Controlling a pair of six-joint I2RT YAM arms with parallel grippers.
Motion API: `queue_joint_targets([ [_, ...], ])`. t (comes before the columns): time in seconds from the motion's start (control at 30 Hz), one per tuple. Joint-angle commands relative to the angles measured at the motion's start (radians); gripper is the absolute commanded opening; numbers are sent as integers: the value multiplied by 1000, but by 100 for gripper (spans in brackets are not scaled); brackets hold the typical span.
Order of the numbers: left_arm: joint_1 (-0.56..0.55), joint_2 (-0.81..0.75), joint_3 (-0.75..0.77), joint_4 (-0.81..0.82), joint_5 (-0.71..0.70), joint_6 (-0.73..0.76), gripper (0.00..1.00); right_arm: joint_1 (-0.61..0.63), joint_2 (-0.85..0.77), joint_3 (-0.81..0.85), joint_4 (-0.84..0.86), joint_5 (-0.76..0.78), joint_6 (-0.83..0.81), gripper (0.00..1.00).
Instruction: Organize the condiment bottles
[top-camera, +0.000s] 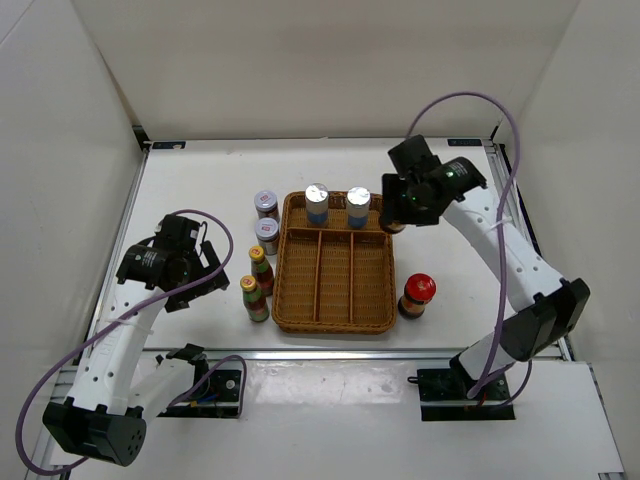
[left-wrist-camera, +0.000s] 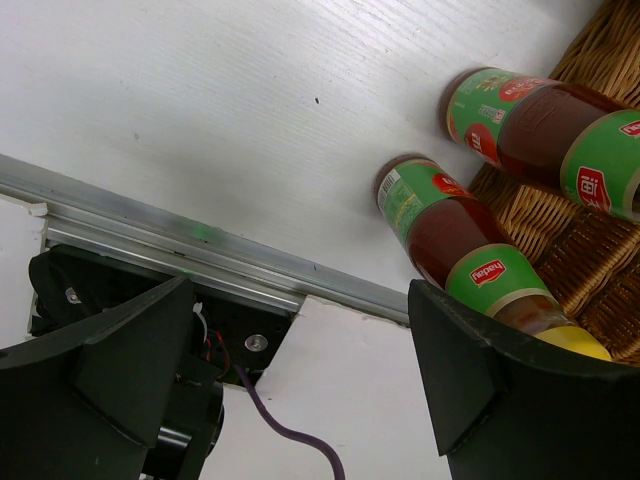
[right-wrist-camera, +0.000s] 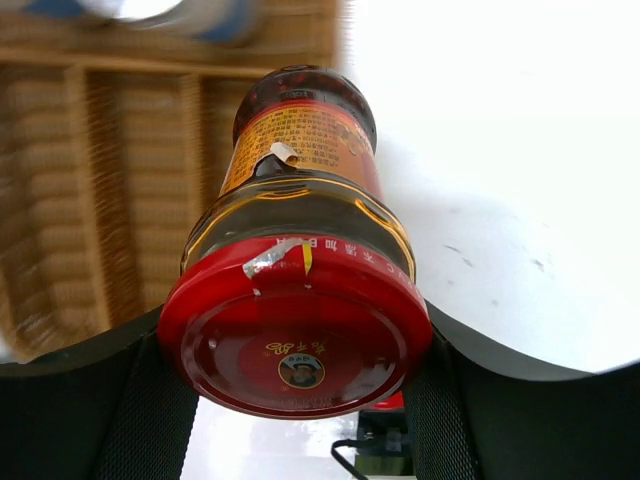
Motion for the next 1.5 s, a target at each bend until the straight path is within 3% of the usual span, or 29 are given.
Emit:
queue_joint_targets([
  [0.0, -4, -15, -5, 7, -10, -1, 100, 75, 43, 70, -26, -58, -33, 18],
  [0.2, -4, -15, -5, 7, -10, -1, 100, 129, 166, 13, -26, -80, 11, 16],
  [0.33, -4, -15, -5, 7, -10, -1, 100, 129, 178, -74, 62, -91, 10, 16],
  [0.4, -4, -15, -5, 7, -10, -1, 100, 129, 178, -117, 110, -91, -2, 22],
  [0.43, -4, -15, -5, 7, -10, -1, 100, 129, 178, -139, 156, -103, -2, 29],
  [0.47, -4, -15, -5, 7, -10, -1, 100, 129, 178, -172, 171, -117, -13, 48],
  [0.53, -4, -15, -5, 7, 1, -1, 100, 120, 191, -173, 172, -132, -13, 56],
  [0.67, -4, -24, -5, 7, 1, -1, 100, 120, 168, -145, 118, -114, -22, 88],
  [0.7, -4, -24, -5, 7, 1, -1, 100, 120, 157, -125, 104, -105, -10, 100],
  [0.83, -4, -24, -5, 7, 12, 8, 100, 132, 84, -45, -49, -8, 8, 100],
  [0.93, -4, -34, -5, 7, 21, 8, 100, 166, -23, -94, -106, 130, 21, 100],
  [1.13, -4, -34, -5, 7, 21, -1, 100, 143, -252, -359, -106, 54, 74, 100],
  [1.33, -4, -15, -14, 7, 21, -10, 100, 122, -289, -550, -40, 17, 99, 100],
  [1.47, -4, -6, -14, 7, 21, -10, 100, 102, -251, -587, 10, -2, 123, 100],
])
